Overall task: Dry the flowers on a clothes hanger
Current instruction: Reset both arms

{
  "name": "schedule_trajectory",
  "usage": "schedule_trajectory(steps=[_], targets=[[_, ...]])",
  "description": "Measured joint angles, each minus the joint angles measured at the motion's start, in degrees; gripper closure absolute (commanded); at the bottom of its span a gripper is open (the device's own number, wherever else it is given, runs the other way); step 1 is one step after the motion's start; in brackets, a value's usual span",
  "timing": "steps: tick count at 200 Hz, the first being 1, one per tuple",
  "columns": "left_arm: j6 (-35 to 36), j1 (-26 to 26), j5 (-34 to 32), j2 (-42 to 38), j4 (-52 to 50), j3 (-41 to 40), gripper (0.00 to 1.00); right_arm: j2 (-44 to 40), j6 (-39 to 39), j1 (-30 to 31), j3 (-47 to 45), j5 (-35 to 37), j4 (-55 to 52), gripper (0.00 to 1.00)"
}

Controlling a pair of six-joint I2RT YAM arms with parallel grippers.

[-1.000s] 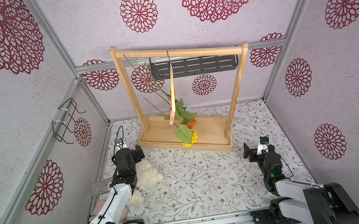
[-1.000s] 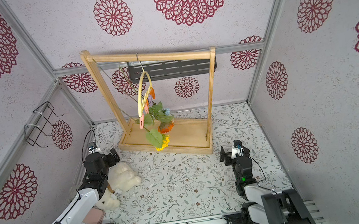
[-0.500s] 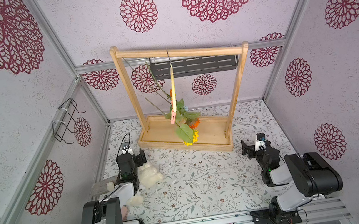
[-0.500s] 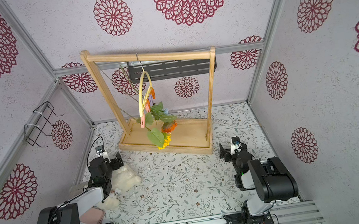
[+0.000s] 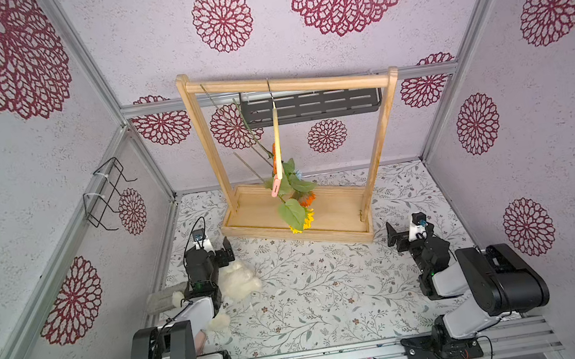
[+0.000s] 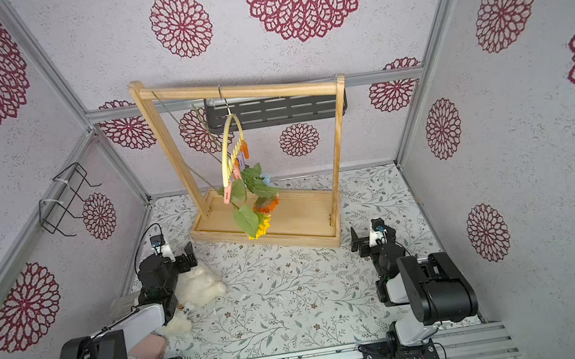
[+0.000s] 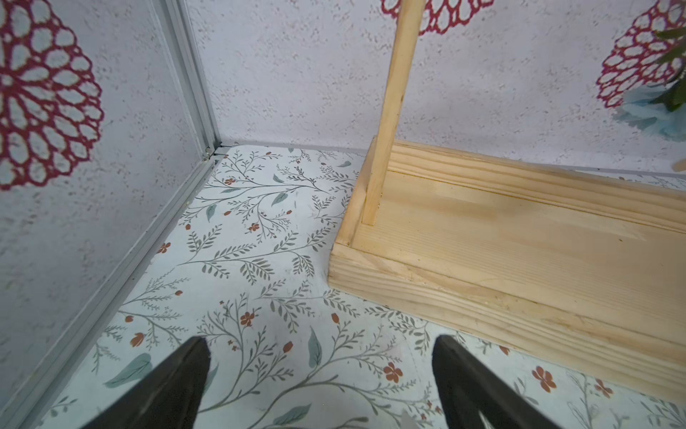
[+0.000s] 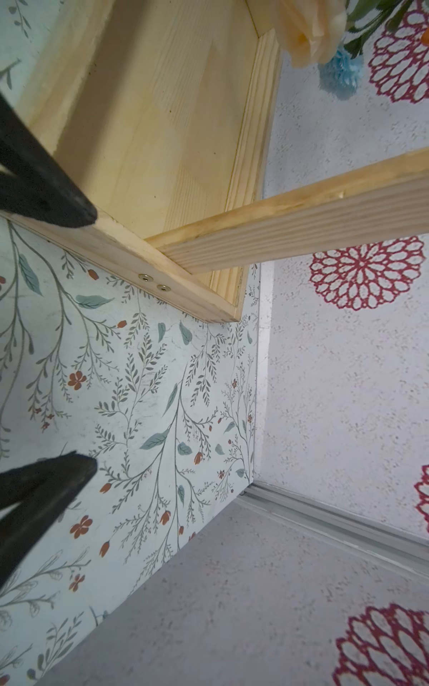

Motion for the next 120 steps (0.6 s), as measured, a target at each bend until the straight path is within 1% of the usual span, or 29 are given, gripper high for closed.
schedule_trajectory(steps=[24,35,77,120], targets=[[-0.5,3.4,1.3,8.5,9.0,-0.2,0.03,0.0,-0.1,0.0,-0.1,0.0,0.3,0.0],[-0.9,4.3,1.8,10.7,9.5,-0.2,0.03,0.0,-0.1,0.0,-0.1,0.0,0.5,0.01],[-2.0,5.6,3.6,11.1,9.0,2.7,0.03,0.0,-0.1,0.0,-0.1,-0.1,1.1,0.0],[-2.5,5.6,3.7,11.2,8.9,2.8,0.03,0.0,-0.1,0.0,-0.1,-0.1,1.1,0.01]])
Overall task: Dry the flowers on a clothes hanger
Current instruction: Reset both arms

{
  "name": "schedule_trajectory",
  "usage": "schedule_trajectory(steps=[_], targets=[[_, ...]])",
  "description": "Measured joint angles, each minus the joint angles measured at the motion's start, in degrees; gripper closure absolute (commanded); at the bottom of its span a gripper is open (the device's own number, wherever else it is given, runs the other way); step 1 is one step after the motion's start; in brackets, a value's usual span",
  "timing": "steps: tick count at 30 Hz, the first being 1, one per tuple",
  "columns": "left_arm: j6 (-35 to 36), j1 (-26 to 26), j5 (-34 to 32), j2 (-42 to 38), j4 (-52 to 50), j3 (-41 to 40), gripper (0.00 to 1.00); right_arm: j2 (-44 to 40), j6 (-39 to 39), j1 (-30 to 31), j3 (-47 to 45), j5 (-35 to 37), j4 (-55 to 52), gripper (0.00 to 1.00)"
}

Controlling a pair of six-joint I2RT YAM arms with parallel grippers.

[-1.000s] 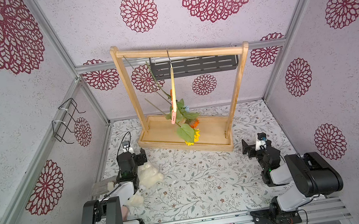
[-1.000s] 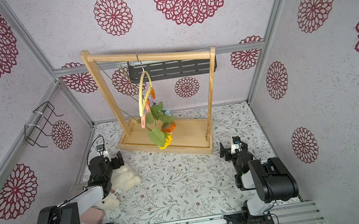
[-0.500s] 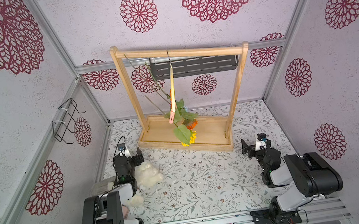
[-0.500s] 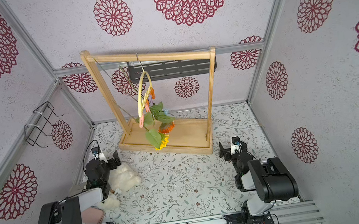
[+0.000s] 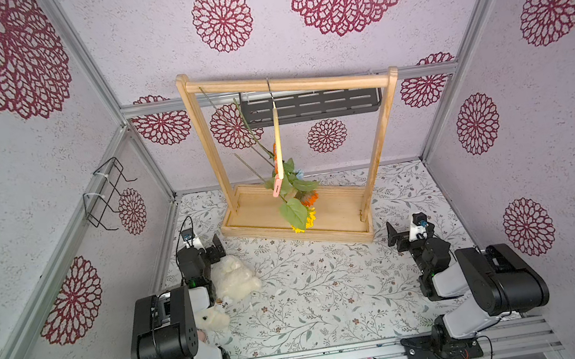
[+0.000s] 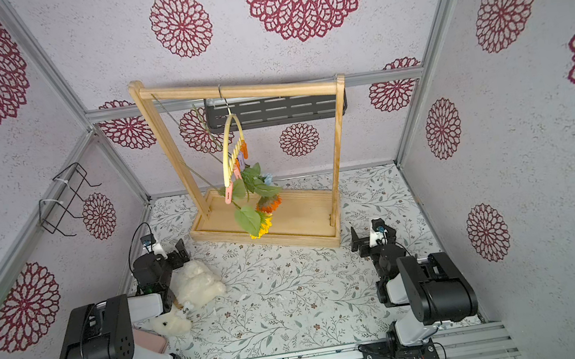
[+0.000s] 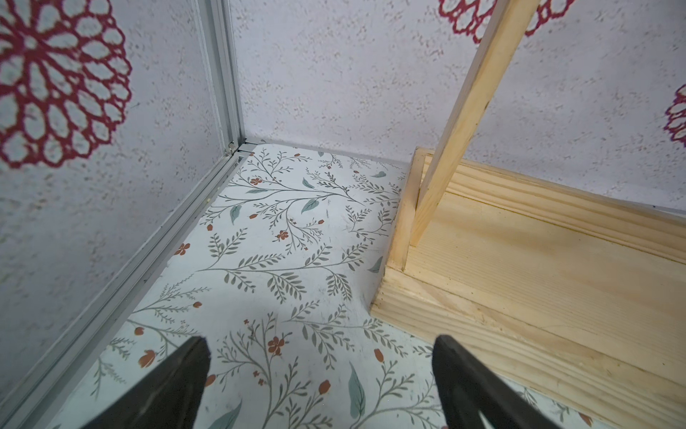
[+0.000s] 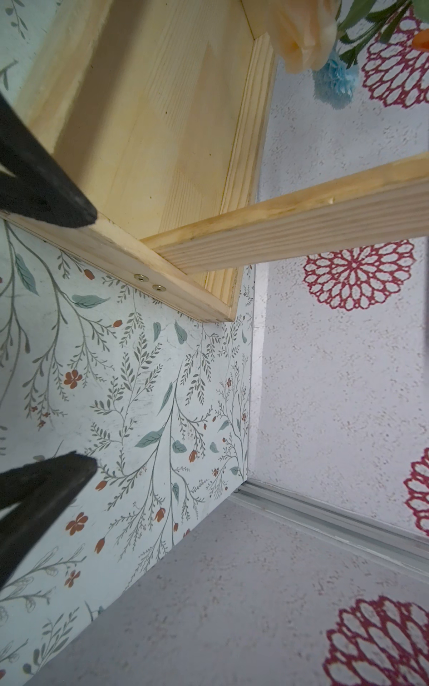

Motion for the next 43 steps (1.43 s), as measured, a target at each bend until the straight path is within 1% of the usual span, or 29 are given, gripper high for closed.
schedule_trajectory(steps=[5,11,20,43], targets=[[-0.2,-0.9,-3.0,0.0,0.0,0.0,0.03,0.0,0.1,0.0,0.0,0.5,0.0,0.01],[-0.1,-1.3,-4.6,0.0,0.0,0.0,0.03,0.0,1.0,0.1,0.2,4.3,-0.9,0.01],[-0.1,-1.3,-5.2,0.0,0.0,0.0,0.03,0.0,1.2,0.1,0.5,6.1,-2.1,0.01],[-0.1,-1.3,-5.4,0.0,-0.2,0.0,0.03,0.0,1.2,0.1,0.5,6.2,-2.2,0.01]])
